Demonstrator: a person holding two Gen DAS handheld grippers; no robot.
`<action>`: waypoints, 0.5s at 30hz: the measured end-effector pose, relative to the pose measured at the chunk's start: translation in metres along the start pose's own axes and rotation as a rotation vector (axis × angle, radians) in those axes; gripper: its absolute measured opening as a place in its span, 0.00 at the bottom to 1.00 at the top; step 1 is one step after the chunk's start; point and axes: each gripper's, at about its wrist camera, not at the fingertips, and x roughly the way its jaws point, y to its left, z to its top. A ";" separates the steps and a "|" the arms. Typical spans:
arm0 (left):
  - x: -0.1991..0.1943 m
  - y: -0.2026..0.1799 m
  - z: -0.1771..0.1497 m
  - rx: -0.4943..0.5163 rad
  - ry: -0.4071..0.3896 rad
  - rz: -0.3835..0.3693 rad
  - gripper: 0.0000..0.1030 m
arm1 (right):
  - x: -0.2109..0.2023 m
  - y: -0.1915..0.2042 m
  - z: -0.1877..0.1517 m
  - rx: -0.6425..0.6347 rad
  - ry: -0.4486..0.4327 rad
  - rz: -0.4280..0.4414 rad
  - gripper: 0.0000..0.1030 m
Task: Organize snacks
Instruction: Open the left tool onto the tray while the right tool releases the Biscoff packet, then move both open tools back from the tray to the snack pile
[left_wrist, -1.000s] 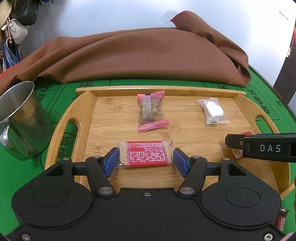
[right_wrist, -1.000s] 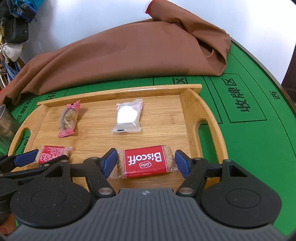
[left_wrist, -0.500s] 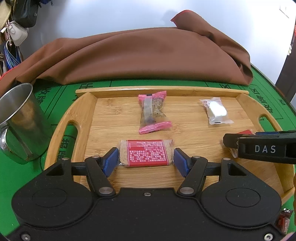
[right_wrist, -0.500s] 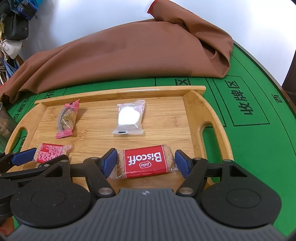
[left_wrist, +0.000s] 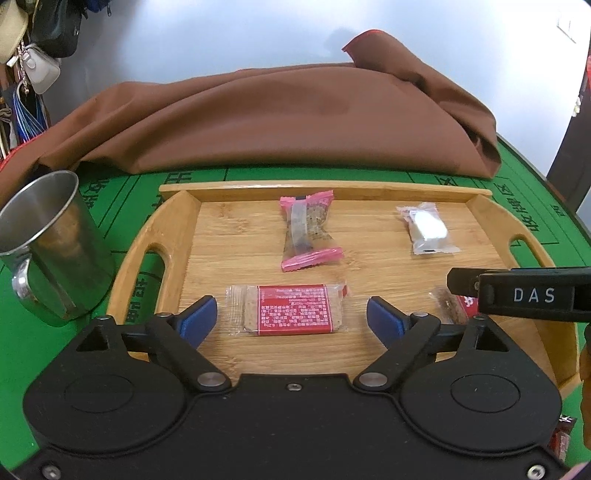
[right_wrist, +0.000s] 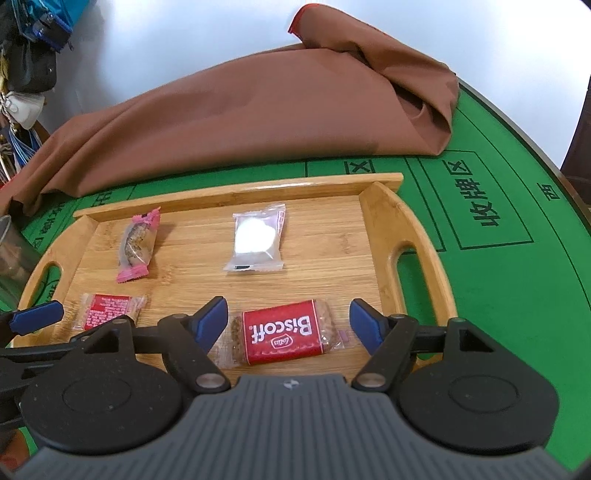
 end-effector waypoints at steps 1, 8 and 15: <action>-0.002 0.000 0.000 0.003 -0.003 -0.001 0.86 | -0.003 0.000 0.000 0.000 -0.006 0.002 0.80; -0.021 -0.005 -0.004 0.023 -0.032 -0.005 0.87 | -0.020 -0.001 -0.004 -0.019 -0.031 0.009 0.81; -0.046 -0.004 -0.013 0.033 -0.064 -0.028 0.89 | -0.041 -0.004 -0.016 -0.043 -0.057 0.015 0.81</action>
